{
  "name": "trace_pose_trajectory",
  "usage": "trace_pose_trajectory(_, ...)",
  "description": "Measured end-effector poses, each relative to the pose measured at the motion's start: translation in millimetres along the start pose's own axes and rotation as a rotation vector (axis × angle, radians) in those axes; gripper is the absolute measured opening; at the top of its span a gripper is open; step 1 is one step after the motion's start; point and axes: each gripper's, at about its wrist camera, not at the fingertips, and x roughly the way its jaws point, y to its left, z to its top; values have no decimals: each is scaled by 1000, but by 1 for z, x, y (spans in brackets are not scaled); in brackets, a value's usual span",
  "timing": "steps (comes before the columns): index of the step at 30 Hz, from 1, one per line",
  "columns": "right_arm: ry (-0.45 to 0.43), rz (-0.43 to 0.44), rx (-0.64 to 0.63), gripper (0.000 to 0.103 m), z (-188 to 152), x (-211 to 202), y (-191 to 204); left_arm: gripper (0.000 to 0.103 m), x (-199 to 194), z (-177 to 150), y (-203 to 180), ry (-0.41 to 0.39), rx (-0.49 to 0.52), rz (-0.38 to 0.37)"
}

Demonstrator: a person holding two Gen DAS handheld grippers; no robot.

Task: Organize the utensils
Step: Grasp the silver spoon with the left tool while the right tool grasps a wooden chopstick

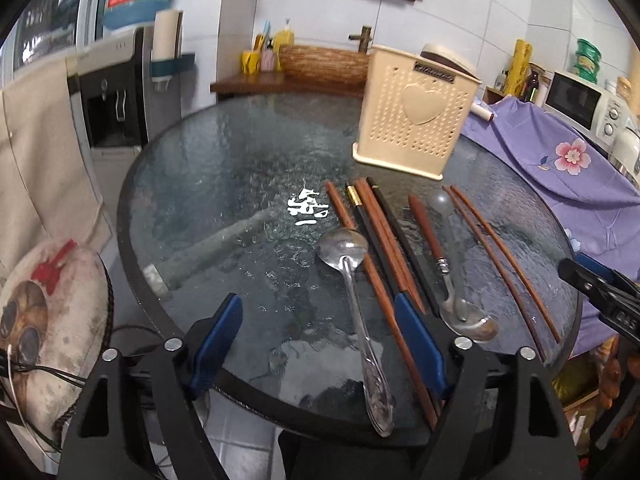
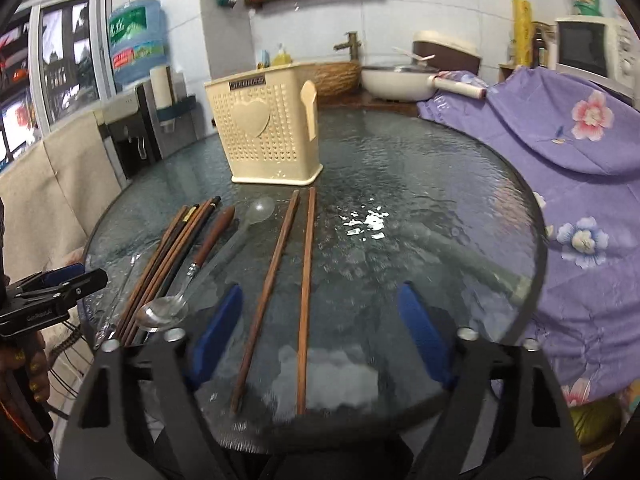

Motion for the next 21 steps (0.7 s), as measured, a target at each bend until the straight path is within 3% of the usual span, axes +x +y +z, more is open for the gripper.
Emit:
trace_pose_trajectory(7,118,24,-54,56,23,44,8,66,14,9,4,63,-7,-25)
trace_pose_trajectory(14,152,27,-69,54,26,59,11,52,31,18,3,122,-4,-43)
trace_pose_trajectory(21,194,35,-75,50,28,69,8,48,39,27,3,146,-19,-51)
